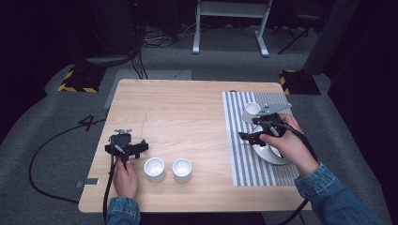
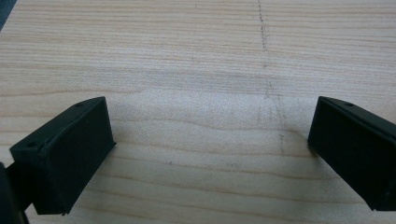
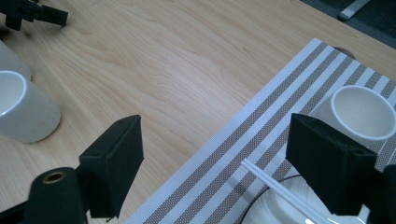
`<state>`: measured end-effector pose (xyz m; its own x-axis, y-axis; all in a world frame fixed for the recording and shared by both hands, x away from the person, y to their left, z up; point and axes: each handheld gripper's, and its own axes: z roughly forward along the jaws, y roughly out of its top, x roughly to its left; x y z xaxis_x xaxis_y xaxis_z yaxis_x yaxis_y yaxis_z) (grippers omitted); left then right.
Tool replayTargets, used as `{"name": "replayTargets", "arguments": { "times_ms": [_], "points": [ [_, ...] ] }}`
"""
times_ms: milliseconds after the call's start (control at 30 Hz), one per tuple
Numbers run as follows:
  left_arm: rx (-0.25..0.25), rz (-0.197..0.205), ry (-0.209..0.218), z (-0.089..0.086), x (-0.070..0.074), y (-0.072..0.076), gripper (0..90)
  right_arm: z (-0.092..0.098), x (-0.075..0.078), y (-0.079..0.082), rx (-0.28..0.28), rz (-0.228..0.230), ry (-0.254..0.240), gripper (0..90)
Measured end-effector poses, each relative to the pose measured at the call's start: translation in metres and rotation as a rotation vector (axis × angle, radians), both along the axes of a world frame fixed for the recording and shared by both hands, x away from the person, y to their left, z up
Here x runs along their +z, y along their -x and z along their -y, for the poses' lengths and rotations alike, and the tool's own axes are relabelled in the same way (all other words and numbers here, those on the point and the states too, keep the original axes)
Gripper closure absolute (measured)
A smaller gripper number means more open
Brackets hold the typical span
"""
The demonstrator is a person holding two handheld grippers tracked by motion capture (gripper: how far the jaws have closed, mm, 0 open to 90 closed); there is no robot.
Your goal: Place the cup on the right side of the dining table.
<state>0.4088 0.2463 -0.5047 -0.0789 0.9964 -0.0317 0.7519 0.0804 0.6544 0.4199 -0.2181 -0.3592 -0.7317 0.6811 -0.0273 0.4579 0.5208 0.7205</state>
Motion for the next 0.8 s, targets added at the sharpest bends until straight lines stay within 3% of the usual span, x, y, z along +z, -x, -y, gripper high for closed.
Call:
{"name": "replayTargets", "arguments": {
  "times_ms": [467, 800],
  "points": [
    [0.009, -0.001, 0.0, 0.0, 0.0, 0.001, 0.3, 0.003, -0.022, 0.027, 0.036, -0.01, -0.021, 19.4],
    [0.002, -0.002, 0.0, -0.001, 0.0, 0.001, 0.3, 0.003, -0.05, 0.044, 0.063, -0.051, -0.021, 19.4]
  ]
}}
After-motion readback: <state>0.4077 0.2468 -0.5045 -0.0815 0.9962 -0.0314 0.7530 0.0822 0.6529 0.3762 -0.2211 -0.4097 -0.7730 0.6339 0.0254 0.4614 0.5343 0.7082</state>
